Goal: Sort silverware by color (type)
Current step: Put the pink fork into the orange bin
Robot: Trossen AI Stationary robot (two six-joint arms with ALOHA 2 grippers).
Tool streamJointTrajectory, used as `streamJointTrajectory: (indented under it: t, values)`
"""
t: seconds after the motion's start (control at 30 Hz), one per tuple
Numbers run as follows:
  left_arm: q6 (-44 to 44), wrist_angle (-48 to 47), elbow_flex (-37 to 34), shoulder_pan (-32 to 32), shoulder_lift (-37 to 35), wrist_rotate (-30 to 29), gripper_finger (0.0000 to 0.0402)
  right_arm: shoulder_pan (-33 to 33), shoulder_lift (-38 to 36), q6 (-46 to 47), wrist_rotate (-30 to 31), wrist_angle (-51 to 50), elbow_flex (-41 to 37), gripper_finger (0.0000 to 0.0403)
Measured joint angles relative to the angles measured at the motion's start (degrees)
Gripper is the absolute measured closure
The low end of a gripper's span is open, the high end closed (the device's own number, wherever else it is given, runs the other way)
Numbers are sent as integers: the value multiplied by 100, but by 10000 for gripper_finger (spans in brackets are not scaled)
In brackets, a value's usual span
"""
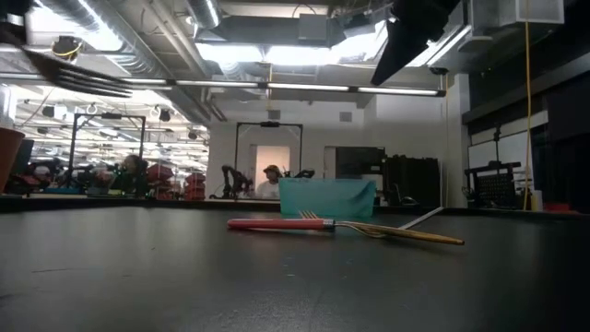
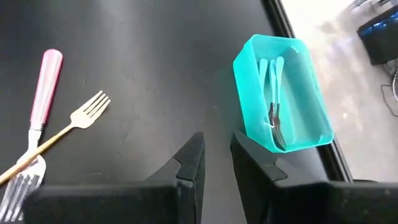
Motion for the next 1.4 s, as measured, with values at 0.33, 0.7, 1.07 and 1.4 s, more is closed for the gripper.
streamJointTrajectory:
  t: [0.33,0.7,1.07,1.4]
  values:
    - [-1553,-343,0,-1148,2,-59,349,-96,0,-262,-324,142,0,331]
    - [-2680,-394,0,-2009,4,-551,349,-103,0,-388,-383,142,0,331]
    - [-4286,-1010,0,-2605,23,-543,349,-103,0,-394,-388,142,0,331]
    - [-5129,-1441,0,-2491,783,-119,349,-103,0,-397,-388,144,0,331]
